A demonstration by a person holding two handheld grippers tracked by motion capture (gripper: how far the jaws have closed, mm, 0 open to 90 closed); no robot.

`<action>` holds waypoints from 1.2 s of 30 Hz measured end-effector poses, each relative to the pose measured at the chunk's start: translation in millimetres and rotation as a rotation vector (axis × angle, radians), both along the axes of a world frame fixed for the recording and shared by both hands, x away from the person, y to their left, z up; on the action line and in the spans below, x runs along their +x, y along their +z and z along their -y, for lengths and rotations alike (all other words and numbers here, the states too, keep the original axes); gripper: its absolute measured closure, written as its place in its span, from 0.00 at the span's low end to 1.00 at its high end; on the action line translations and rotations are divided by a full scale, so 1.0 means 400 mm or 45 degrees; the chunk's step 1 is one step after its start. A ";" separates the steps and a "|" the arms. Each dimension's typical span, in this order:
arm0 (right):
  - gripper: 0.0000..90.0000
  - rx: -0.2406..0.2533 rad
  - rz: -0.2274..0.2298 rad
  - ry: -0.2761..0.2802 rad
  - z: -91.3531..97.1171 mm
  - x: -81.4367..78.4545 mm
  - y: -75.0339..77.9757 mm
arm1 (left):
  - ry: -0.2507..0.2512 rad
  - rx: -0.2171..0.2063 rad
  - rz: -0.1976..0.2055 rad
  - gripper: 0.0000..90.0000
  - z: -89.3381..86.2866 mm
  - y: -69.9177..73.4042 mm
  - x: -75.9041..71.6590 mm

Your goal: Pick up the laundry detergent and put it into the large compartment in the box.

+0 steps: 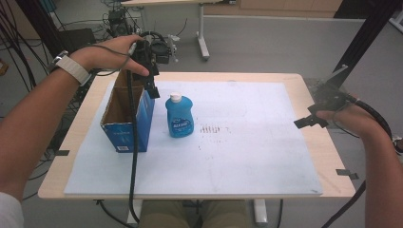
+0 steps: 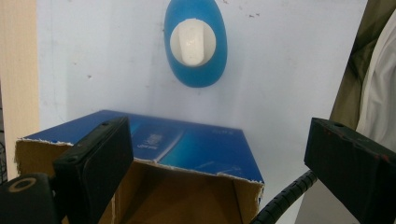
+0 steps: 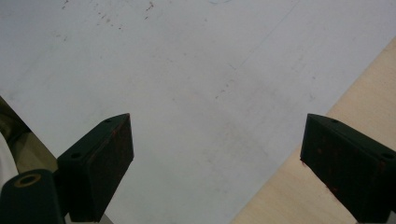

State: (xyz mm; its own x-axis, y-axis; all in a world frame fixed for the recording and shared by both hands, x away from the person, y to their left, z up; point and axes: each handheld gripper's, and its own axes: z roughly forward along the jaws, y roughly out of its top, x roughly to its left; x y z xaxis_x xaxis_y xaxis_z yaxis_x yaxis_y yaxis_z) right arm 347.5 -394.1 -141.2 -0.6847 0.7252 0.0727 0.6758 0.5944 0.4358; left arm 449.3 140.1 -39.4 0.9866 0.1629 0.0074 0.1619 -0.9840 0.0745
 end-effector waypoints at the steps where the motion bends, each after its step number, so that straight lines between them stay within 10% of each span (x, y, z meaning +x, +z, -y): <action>1: 0.11 0.001 0.000 0.000 0.001 0.000 0.000 | 0.001 0.002 -0.001 0.09 0.003 0.001 0.000; 36: 0.11 0.007 0.000 0.001 0.005 -0.002 -0.005 | 0.044 -0.010 0.022 0.09 0.052 0.017 0.004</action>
